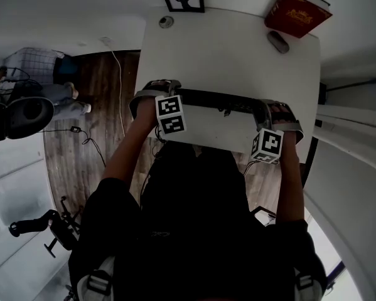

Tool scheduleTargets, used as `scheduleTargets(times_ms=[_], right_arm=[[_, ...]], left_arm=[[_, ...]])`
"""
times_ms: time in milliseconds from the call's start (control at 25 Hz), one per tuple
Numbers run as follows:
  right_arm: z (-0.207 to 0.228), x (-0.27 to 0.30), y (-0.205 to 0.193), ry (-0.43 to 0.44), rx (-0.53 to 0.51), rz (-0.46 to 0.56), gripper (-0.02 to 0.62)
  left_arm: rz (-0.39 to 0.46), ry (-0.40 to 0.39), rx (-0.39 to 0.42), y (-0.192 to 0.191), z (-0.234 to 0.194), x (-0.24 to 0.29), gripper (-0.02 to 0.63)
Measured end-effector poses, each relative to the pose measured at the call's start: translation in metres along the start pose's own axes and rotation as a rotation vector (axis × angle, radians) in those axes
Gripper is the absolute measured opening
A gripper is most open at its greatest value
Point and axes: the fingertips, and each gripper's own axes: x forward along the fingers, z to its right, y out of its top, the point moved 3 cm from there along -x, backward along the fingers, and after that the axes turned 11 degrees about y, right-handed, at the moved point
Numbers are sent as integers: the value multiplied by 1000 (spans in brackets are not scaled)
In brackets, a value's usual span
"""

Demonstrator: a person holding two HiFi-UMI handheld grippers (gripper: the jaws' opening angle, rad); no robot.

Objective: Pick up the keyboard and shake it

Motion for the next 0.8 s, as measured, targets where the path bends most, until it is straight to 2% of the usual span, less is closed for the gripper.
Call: scheduleTargets(times_ms=[160,240,600,800], right_arm=[[7,6,-3,5,21,15,115],[9,9,-3,13,28,15,115],[18,22,-6,74,84,30,117],[29,34,-13,144,96,53,117]], left_arm=[[-29,168,37,1,0,4,206],[-40,203,49,1,0,8,206],[-25,136,48,0,-9,18,213],[-2,-7,51,3,-19,33,215]])
